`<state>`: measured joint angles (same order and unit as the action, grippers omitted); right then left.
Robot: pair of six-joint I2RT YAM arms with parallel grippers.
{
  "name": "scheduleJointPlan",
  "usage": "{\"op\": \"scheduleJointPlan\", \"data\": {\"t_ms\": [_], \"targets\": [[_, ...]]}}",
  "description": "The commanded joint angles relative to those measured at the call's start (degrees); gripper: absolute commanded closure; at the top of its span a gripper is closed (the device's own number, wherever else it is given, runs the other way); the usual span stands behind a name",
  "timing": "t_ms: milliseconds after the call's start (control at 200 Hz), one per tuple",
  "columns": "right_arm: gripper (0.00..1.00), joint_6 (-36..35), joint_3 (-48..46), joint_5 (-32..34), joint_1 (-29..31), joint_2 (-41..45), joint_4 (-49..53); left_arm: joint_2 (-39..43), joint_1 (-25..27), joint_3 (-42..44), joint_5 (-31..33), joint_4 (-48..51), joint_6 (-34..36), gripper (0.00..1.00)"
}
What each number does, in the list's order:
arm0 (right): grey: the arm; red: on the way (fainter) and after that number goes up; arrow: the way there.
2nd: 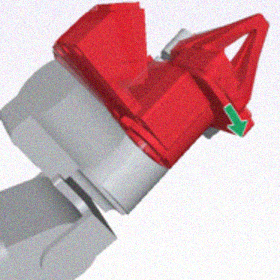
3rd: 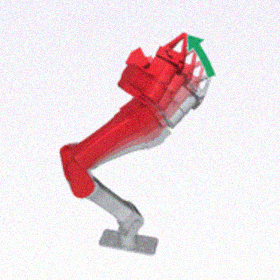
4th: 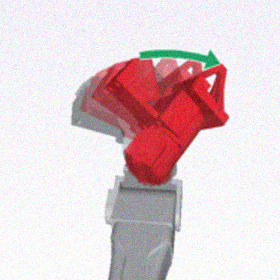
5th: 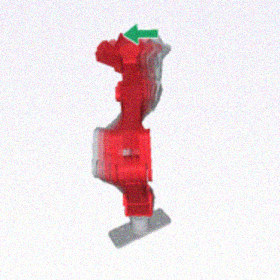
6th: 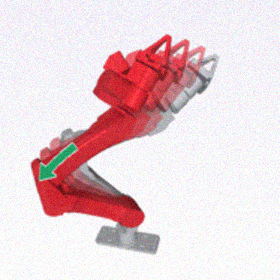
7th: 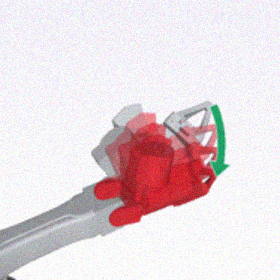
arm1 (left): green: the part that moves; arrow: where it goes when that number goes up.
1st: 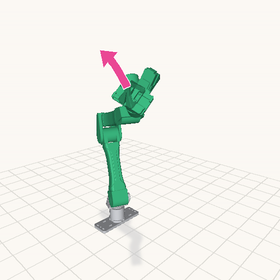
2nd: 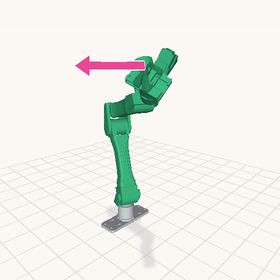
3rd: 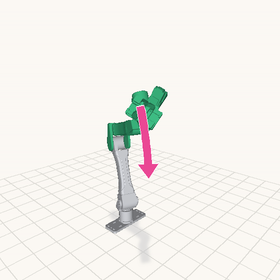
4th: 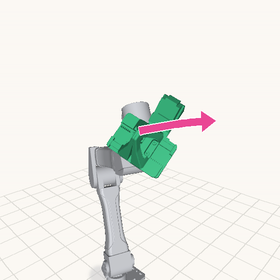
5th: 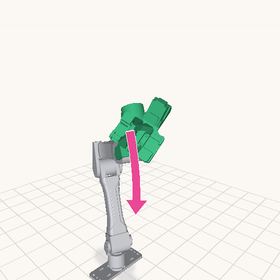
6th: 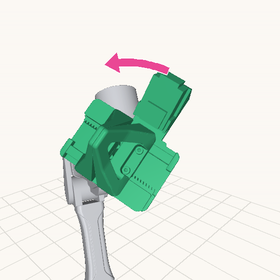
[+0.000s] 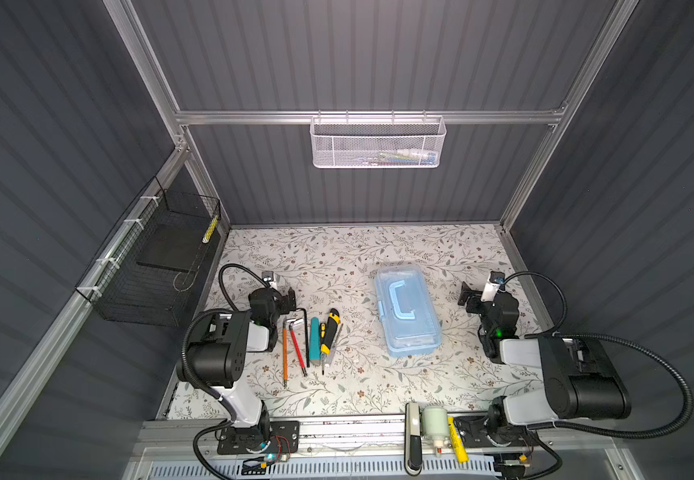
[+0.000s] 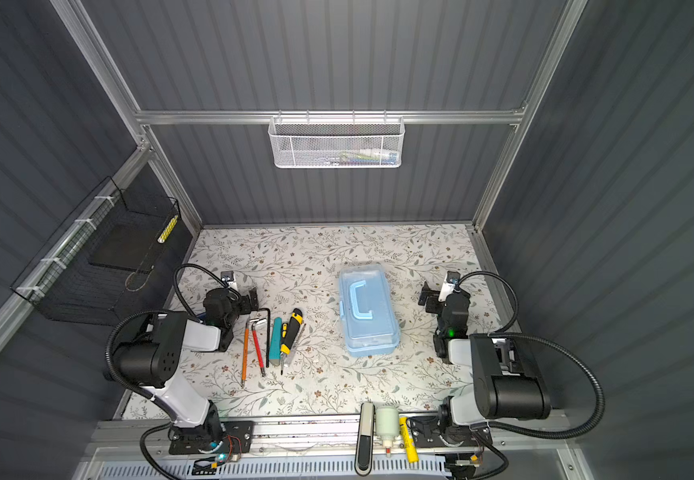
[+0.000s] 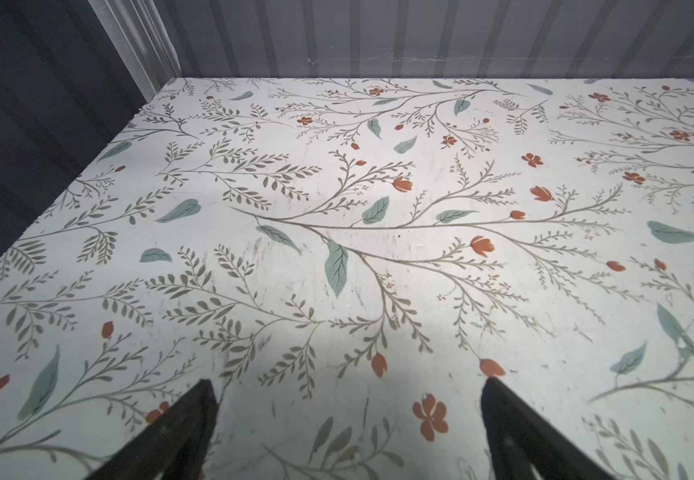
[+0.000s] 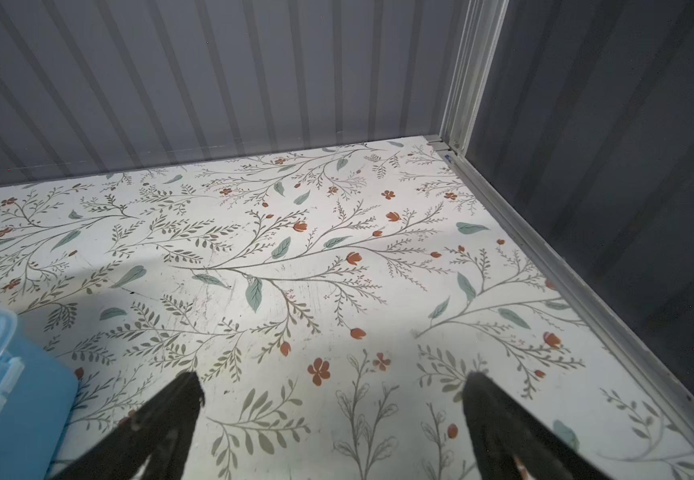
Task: Pack the tool kit
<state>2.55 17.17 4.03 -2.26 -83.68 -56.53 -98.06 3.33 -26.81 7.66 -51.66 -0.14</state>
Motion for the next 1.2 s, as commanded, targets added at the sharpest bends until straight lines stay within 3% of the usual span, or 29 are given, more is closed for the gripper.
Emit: {"op": "scheduleJointPlan", "data": {"t_ms": [0, 1196], "targets": [[0.01, 0.4, 1.3, -0.7, -0.2, 0.0, 0.2, -0.4, -0.2, -0.5, 0.2, 0.0, 1.2, 0.01], [0.01, 0.9, 1.5, -2.1, -1.1, 0.1, 0.6, -0.4, -0.1, -0.6, 0.2, 0.2, 1.2, 0.01]]}}
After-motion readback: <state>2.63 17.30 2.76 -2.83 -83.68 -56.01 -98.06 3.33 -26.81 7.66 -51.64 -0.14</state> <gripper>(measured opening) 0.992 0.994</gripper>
